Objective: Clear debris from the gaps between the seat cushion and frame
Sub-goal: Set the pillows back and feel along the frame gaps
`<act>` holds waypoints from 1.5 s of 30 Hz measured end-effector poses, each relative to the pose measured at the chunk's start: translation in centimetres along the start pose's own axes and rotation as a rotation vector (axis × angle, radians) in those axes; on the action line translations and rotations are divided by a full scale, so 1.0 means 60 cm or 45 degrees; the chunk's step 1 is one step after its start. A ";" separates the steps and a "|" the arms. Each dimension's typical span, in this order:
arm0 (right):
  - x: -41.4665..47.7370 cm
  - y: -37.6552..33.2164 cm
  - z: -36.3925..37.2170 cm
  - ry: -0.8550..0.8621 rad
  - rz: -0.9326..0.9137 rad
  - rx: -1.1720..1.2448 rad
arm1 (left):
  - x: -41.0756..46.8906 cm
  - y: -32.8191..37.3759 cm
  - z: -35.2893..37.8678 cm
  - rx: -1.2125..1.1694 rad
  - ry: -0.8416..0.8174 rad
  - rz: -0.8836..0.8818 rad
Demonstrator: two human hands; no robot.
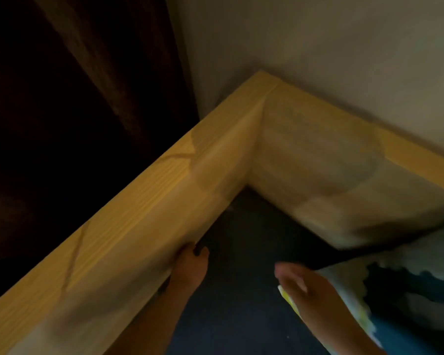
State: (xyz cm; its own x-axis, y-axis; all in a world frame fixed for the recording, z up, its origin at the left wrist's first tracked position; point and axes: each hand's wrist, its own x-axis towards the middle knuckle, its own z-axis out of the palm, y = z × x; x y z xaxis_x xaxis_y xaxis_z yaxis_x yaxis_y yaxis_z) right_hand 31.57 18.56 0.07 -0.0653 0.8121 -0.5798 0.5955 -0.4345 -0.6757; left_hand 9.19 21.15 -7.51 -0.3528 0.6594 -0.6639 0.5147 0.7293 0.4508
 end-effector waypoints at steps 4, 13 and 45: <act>0.186 -0.054 0.023 -0.039 -0.163 -0.525 | 0.040 -0.021 0.030 0.125 0.037 0.003; 0.383 -0.073 0.071 -0.107 -0.269 -0.907 | 0.100 -0.011 0.080 0.037 -0.049 -0.078; 0.431 -0.154 0.096 -0.458 -0.041 -1.165 | 0.141 0.002 0.083 -0.271 -0.146 -0.219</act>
State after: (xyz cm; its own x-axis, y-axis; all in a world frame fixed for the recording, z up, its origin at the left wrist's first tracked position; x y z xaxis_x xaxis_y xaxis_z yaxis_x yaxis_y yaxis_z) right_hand 19.77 41.36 -11.28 -0.2420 0.5852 -0.7740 0.9695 0.1783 -0.1683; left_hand 10.18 25.90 -16.02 -0.3241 0.5067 -0.7989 0.2751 0.8585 0.4328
